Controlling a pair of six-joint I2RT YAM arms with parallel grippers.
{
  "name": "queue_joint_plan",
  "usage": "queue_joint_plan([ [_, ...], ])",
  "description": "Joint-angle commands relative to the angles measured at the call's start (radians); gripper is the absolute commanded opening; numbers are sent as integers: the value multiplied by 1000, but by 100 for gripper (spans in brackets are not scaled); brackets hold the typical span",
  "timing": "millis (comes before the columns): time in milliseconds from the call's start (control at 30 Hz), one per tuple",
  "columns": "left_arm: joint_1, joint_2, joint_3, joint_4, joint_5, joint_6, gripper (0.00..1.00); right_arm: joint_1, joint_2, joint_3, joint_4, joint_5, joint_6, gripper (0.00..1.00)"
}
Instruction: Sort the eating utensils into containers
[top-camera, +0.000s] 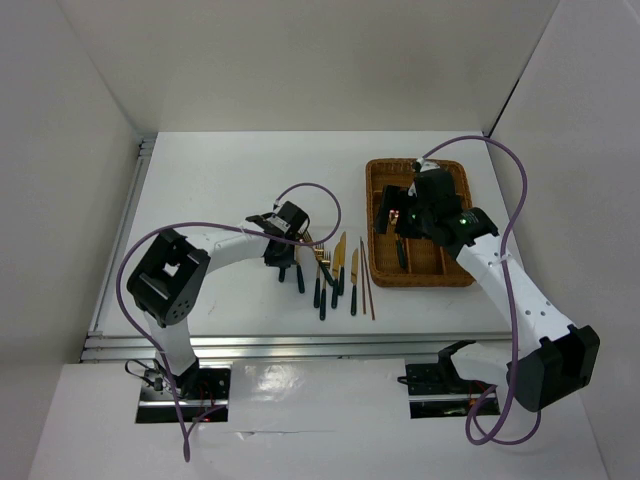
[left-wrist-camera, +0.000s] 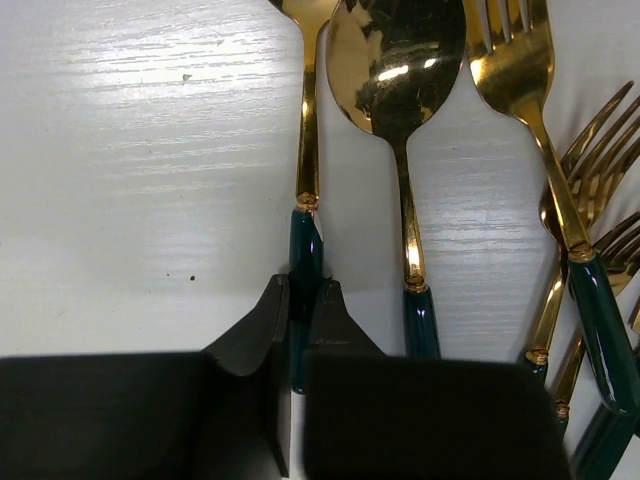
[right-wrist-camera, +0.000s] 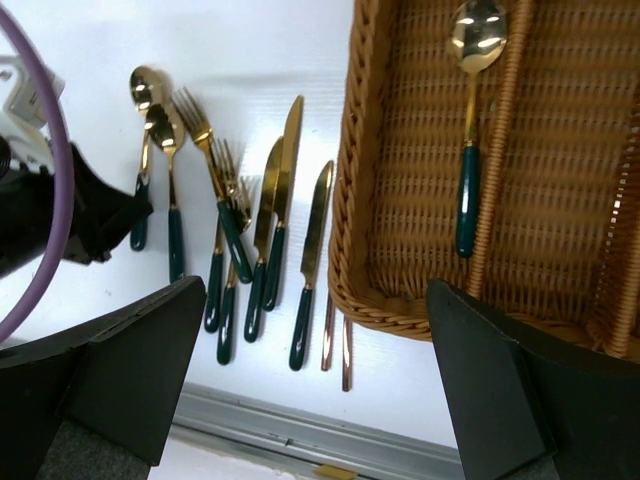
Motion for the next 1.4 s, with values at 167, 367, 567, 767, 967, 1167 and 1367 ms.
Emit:
queue_joint_plan([
  [167,17,-17,-5,-58,-14,-25,0,9,-59,-11,-9,171,84,99],
  [367,29,-198,79,-139,3,4,0,9,-59,-31,-20,192,116,99],
  [567,-4,-333,151,-119,144,-16,0,-11,-39,-77,-12,275,159,99],
  [767,-67,-332,139,97,355,-168,0,-96,-42,-124,-12,301,239,99],
  [967,-156,-179,203,228,354,-265,0,-134,-108,-127,14,312,239,99],
  [1167,-233,-74,294,326,281,-327,0,-134,-158,-106,5,335,239,99],
  [1367,-278,79,381,404,236,-403,0,-134,-169,-106,-4,326,239,99],
])
